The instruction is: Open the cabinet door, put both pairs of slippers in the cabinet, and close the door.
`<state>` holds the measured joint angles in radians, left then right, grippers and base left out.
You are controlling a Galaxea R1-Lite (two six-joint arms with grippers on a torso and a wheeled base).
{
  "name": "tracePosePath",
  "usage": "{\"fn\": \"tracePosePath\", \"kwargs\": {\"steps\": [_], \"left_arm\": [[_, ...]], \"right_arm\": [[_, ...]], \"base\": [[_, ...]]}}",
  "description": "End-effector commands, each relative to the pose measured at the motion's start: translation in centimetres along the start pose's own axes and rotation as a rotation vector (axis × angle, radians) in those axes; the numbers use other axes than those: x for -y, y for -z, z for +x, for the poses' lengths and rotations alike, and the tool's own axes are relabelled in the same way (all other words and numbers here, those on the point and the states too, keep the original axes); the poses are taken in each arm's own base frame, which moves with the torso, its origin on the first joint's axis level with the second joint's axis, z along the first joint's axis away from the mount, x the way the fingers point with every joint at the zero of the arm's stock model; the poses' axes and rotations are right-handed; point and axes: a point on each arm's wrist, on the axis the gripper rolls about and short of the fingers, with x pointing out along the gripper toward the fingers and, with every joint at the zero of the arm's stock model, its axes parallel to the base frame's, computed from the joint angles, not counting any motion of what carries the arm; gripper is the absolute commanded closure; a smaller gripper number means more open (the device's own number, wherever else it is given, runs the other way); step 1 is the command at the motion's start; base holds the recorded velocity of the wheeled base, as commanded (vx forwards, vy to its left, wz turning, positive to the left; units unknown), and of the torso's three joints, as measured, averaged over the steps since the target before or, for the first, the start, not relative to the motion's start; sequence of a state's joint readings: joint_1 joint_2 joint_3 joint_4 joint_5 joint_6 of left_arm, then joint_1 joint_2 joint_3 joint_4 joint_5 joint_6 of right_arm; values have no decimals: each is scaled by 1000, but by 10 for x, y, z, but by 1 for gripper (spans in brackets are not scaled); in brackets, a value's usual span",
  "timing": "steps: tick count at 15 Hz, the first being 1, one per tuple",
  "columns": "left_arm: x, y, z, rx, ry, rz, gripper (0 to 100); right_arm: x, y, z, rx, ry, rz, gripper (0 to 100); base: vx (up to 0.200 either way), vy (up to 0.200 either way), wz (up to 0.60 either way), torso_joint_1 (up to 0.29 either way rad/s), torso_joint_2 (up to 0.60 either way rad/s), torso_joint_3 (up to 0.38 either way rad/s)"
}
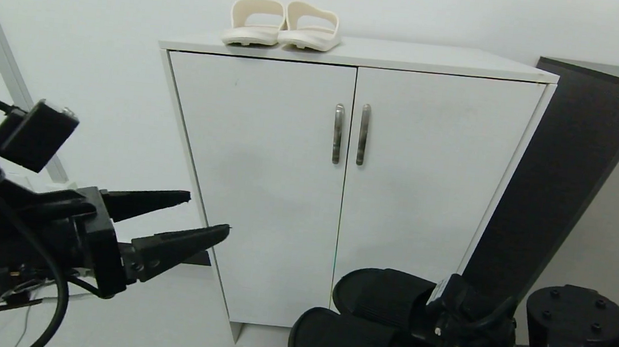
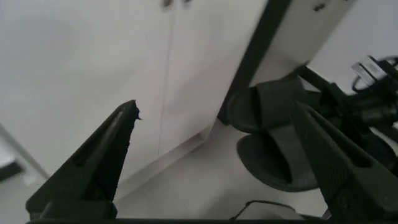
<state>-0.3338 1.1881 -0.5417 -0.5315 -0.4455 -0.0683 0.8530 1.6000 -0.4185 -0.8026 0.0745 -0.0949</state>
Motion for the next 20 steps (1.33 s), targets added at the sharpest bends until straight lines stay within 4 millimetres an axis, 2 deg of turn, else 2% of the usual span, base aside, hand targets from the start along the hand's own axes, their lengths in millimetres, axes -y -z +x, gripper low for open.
{"fn": "tracePosePath", "kwargs": {"steps": [1, 6, 9, 13, 14, 15, 20], "left_arm": [[9, -2, 21, 0, 90, 22, 0], [-2, -6, 79, -21, 96, 17, 0], [2, -13, 105, -17, 145, 22, 0], [5, -30, 150, 23, 212, 28, 0], [5, -31, 155, 24, 223, 20, 0], [5, -36, 171, 31, 264, -16, 0], [0, -49, 204, 43, 383, -133, 0]], "right_arm": [[0, 1, 0, -3, -2, -1, 100], [-1, 1, 0, -4, -4, -1, 100], [-1, 2, 0, -7, -6, -1, 100], [-1, 3, 0, -10, -6, -1, 100], [-1, 3, 0, -10, -4, -1, 100], [-1, 3, 1, -15, -5, 0, 100], [-1, 4, 1, -15, -5, 0, 100]], "base": [[0, 0, 0, 0, 0, 0], [0, 0, 0, 0, 0, 0], [0, 0, 0, 0, 0, 0], [0, 0, 0, 0, 0, 0], [0, 0, 0, 0, 0, 0], [0, 0, 0, 0, 0, 0], [0, 0, 0, 0, 0, 0]]}}
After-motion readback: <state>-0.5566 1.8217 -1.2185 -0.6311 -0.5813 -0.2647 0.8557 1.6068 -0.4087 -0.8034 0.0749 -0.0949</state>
